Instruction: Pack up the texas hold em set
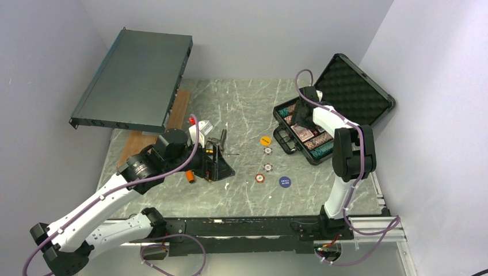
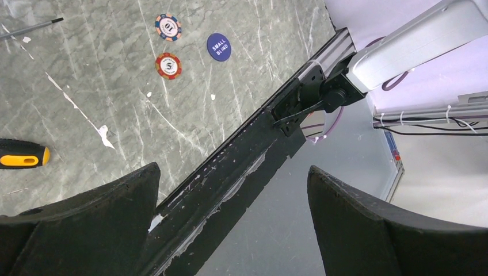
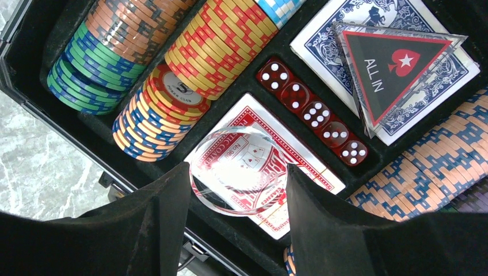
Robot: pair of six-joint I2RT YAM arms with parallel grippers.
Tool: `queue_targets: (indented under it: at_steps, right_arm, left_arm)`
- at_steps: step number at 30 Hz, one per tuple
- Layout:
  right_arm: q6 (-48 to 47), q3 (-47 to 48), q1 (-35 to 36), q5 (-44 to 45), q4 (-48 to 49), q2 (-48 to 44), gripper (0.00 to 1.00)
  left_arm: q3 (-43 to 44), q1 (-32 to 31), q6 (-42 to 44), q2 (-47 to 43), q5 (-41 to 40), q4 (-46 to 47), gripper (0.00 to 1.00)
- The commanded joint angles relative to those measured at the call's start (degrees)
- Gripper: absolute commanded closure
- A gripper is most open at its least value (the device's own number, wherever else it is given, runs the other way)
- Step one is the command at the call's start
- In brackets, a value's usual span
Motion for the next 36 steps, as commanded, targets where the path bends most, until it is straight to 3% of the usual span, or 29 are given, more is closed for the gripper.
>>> queue_targets:
  at_steps: [1, 4, 11, 17, 23, 32, 36]
  right_arm:
    - [-1.03, 1.07, 0.31, -1.38, 0.35, -0.70, 0.52]
    - [-1.68, 1.66, 0.41, -0.87, -1.26, -1.43, 0.32]
    - [-4.59, -0.73, 2.68, 1.86, -5.13, -10.99, 0.23]
    - [-8.42, -11.64, 11.67, -10.74, -2.68, -22.38, 0.11]
    - [-3.96, -18.97, 23.68, -10.95, -5.00, -25.52, 0.10]
    - [10.02, -28.51, 24.18, -5.69, -13.59, -30.49, 0.13]
    - [14.16, -32.37, 24.14, -7.85, -13.02, -31.73, 0.15]
  left_arm:
    - [1.08, -0.08, 0.86, 0.07, 0.70, 1.34, 0.01]
    - [0.83, -0.05, 0.85, -0.21, 0.68, 1.42, 0.01]
    - [0.30, -0.05, 1.22, -0.07, 1.28, 2.02, 0.01]
    - [-0.44, -0.10, 1.33, 0.29, 2.05, 3.20, 0.01]
    - [-0.11, -0.07, 1.12, 0.12, -0.14, 2.40, 0.01]
    - [-1.05, -0.03, 0.80, -0.35, 0.19, 2.41, 0.01]
    - [-1.62, -0.08, 0.38, 0.22, 1.33, 3.90, 0.01]
